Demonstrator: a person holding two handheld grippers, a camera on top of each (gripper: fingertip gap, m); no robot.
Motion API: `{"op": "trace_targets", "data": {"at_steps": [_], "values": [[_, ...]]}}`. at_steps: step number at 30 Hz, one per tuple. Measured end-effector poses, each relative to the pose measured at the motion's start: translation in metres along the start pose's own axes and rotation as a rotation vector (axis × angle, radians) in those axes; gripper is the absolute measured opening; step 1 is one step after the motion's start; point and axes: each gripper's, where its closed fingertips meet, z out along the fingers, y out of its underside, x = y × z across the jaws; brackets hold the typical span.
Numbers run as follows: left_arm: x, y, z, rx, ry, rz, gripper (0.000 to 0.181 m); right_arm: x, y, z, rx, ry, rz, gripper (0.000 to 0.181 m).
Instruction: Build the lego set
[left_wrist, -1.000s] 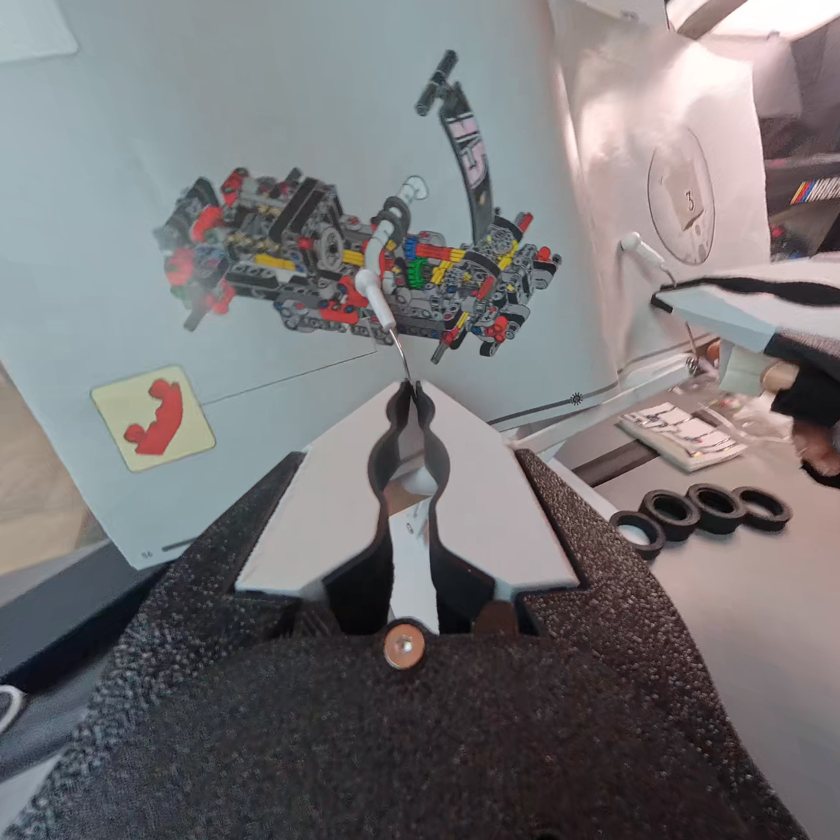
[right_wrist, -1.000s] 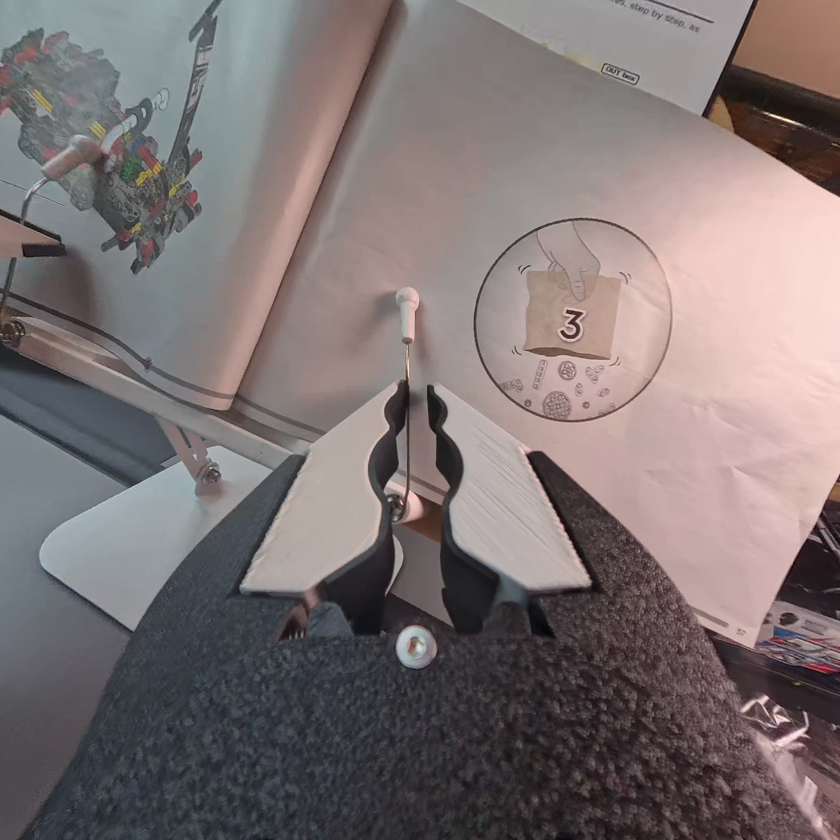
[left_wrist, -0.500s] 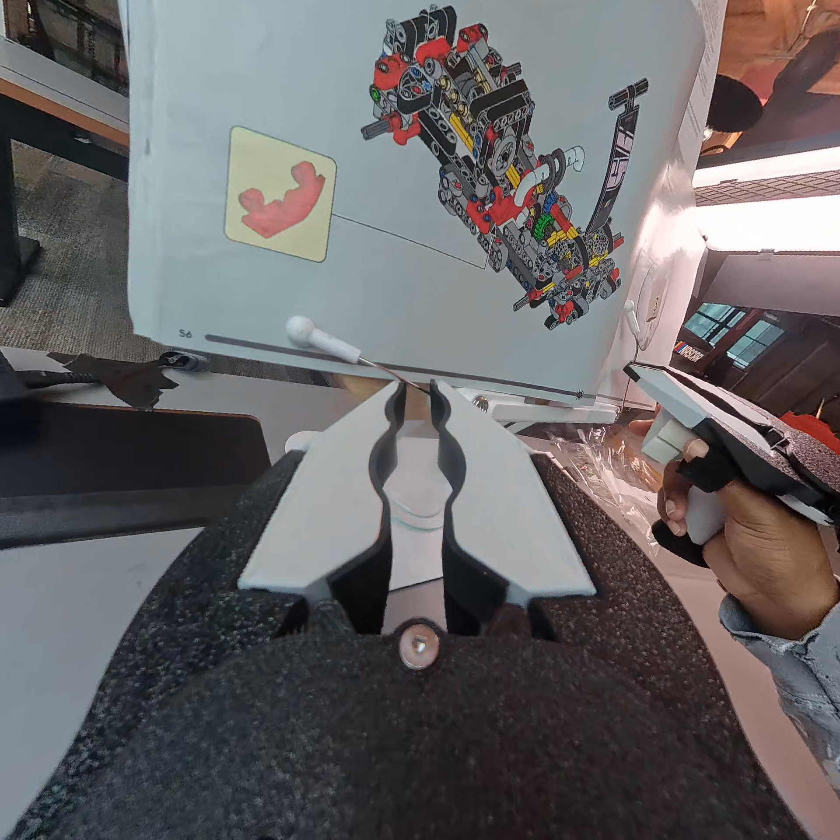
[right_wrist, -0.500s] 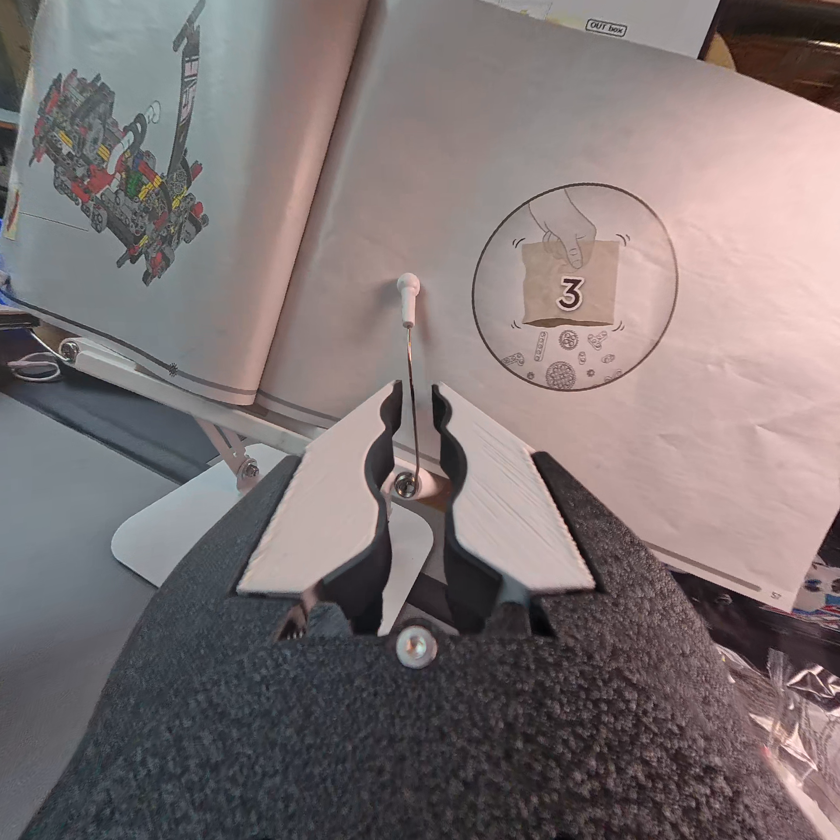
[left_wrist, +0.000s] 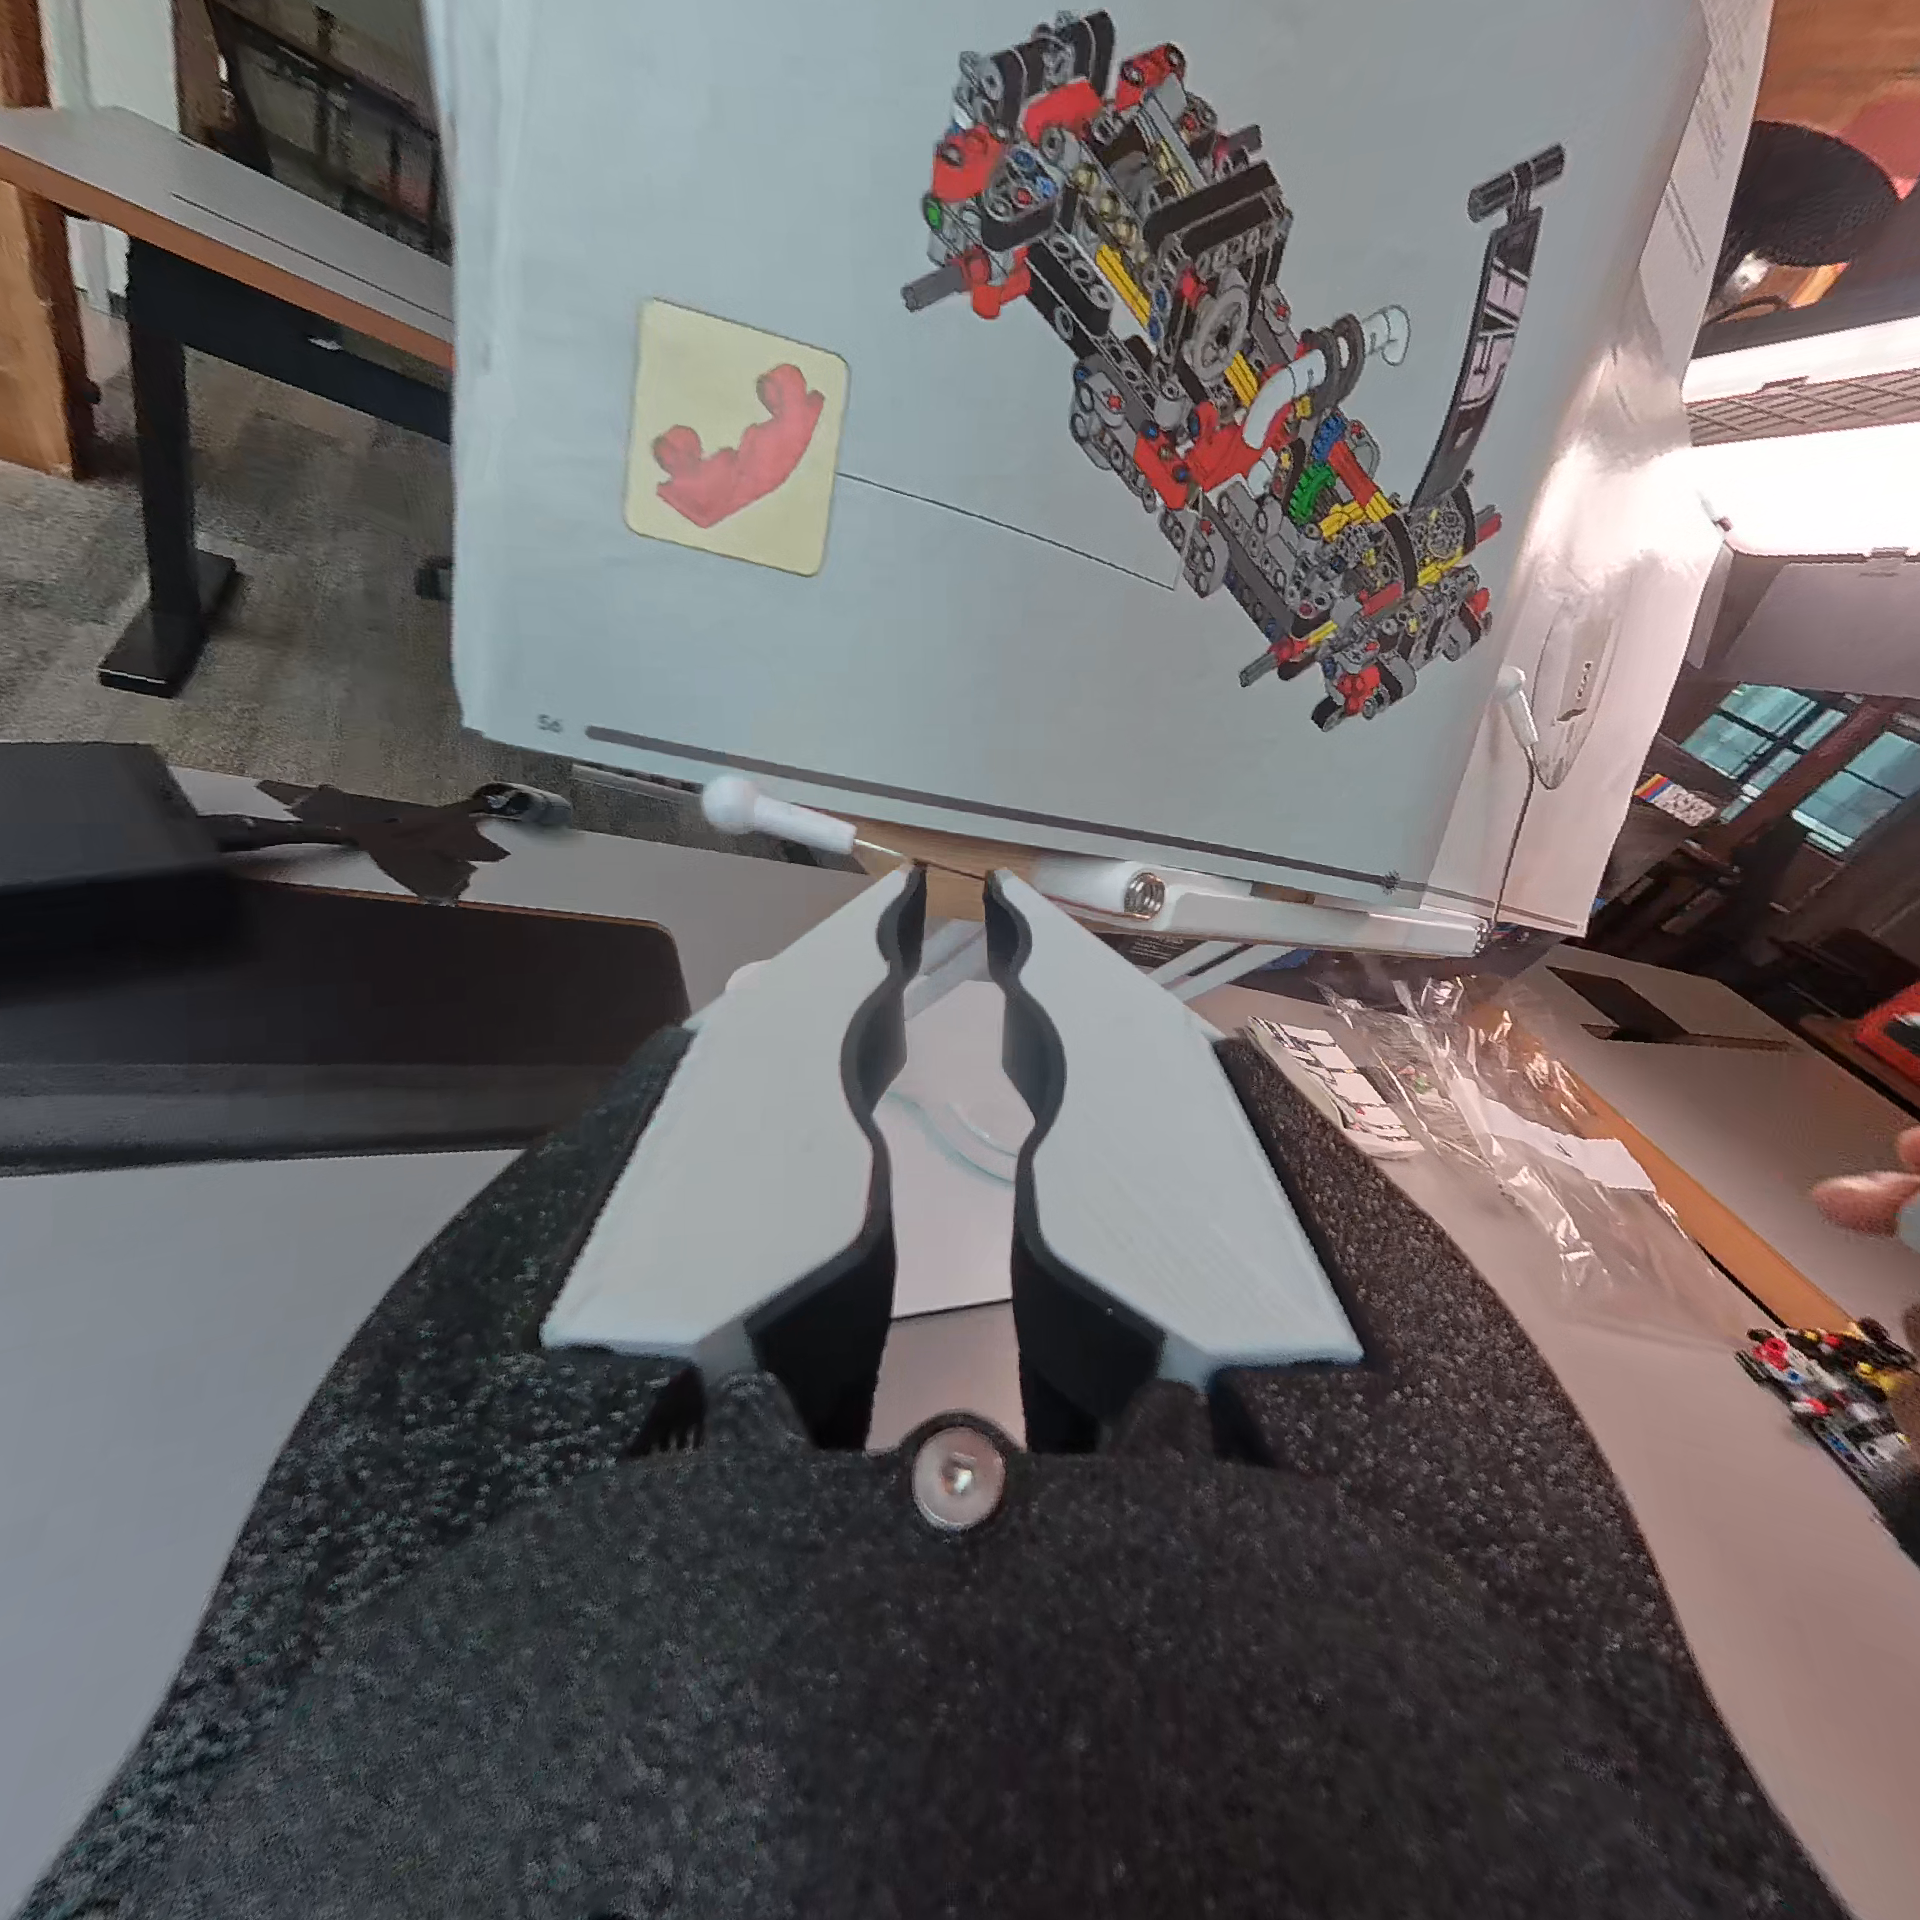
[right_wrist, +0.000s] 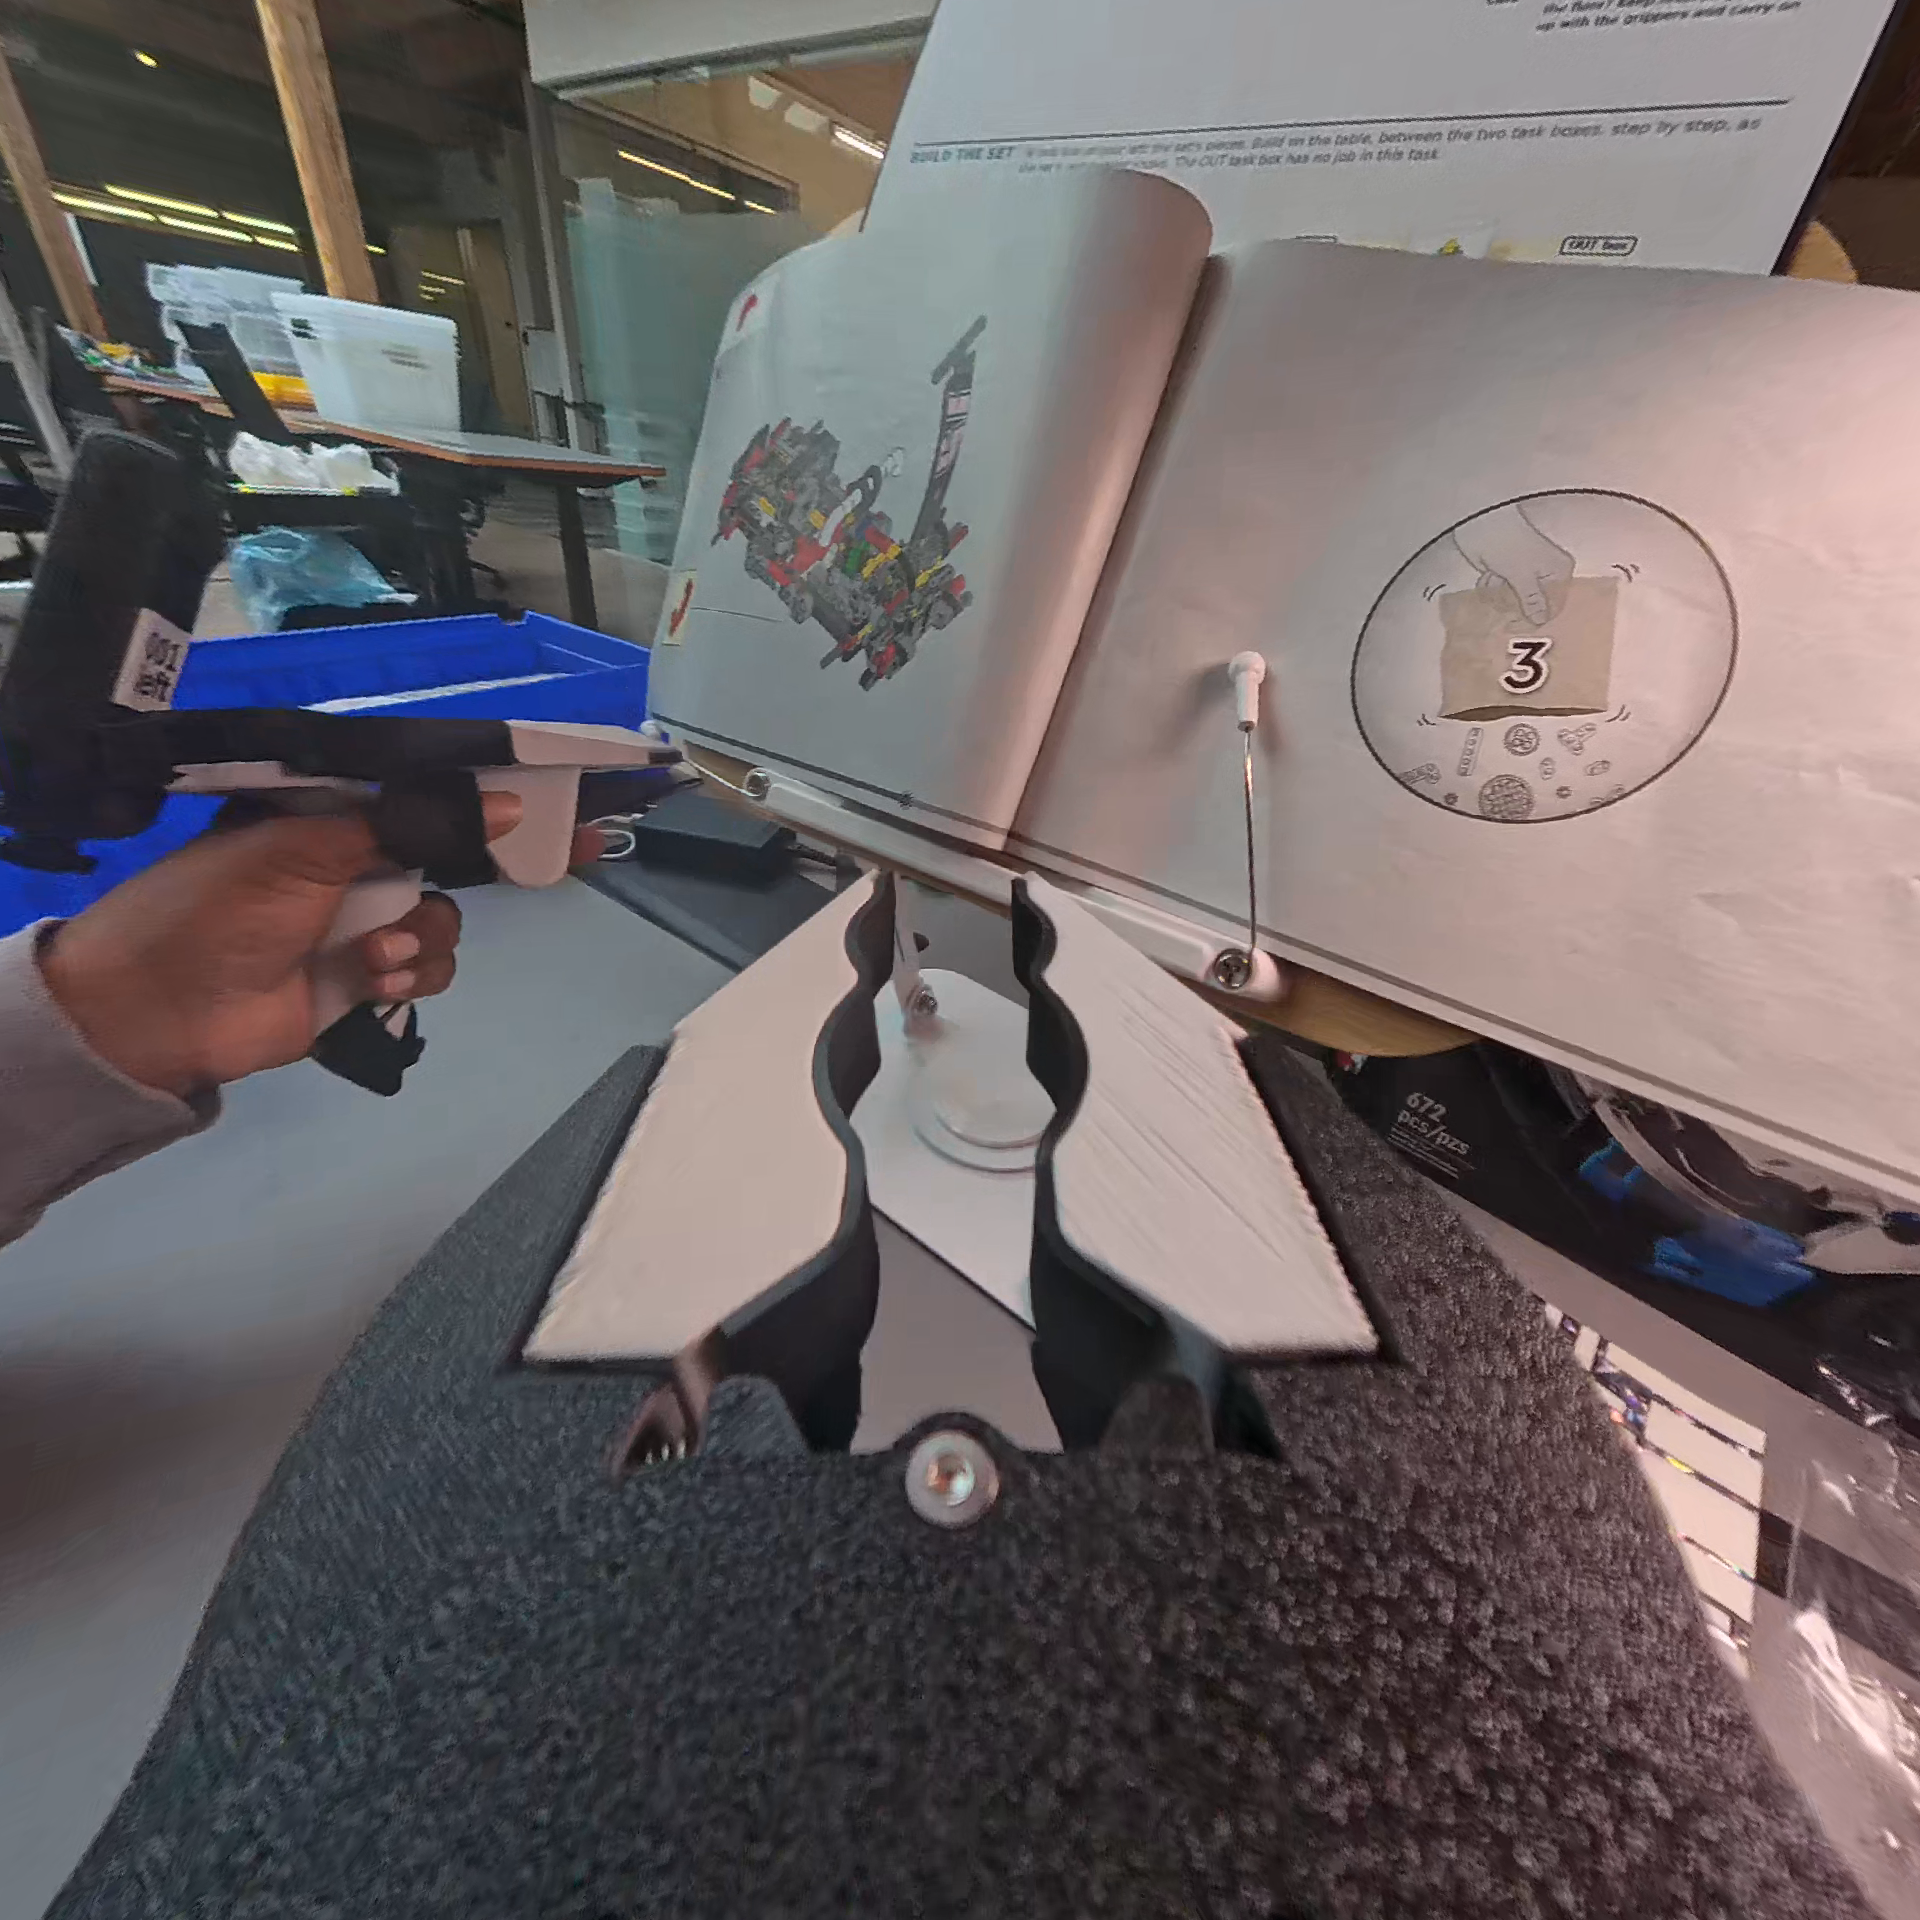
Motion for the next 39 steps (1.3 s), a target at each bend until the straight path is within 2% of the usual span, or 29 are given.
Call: {"op": "trace_targets", "data": {"at_steps": [4,9,13,20,23,26,29,31,33,36,38,39], "values": [[-0.017,-0.016,-0.015,0.031,-0.034,-0.014,0.017,-0.028,0.011,-0.035,-0.037,-0.064,0.01,0.022],[-0.019,-0.052,-0.026,0.127,-0.065,0.143,0.016,-0.057,0.04,-0.068,-0.046,-0.105,0.052,0.022],[-0.02,-0.064,-0.024,0.158,-0.137,0.276,0.01,-0.06,0.057,-0.076,-0.037,-0.089,0.054,0.022],[-0.014,-0.062,-0.025,0.156,-0.173,0.373,0.009,-0.045,0.061,-0.08,-0.022,-0.053,0.086,0.022],[-0.002,-0.059,-0.028,0.153,-0.133,0.378,0.011,-0.043,0.069,-0.081,-0.04,-0.051,0.096,0.022],[0.028,-0.062,-0.032,0.153,-0.057,0.392,0.014,-0.04,0.075,-0.081,-0.083,-0.044,0.07,0.028],[0.07,-0.07,-0.044,0.158,0.048,0.432,0.017,-0.011,0.056,-0.097,-0.129,0.049,-0.024,0.041],[0.096,-0.077,-0.058,0.16,0.12,0.452,0.018,0.03,0.031,-0.13,-0.127,0.161,-0.09,0.037],[0.114,-0.081,-0.075,0.146,0.17,0.482,0.019,0.078,0.021,-0.177,-0.183,0.25,-0.103,0.031],[0.125,-0.072,-0.106,0.096,0.218,0.551,0.02,0.159,0.051,-0.268,-0.447,0.402,-0.08,0.036],[0.122,-0.054,-0.127,0.042,0.235,0.579,0.02,0.191,0.086,-0.329,-0.616,0.439,0.051,0.048],[0.121,-0.041,-0.137,0.012,0.25,0.577,0.02,0.196,0.104,-0.354,-0.681,0.429,0.123,0.055]]}}
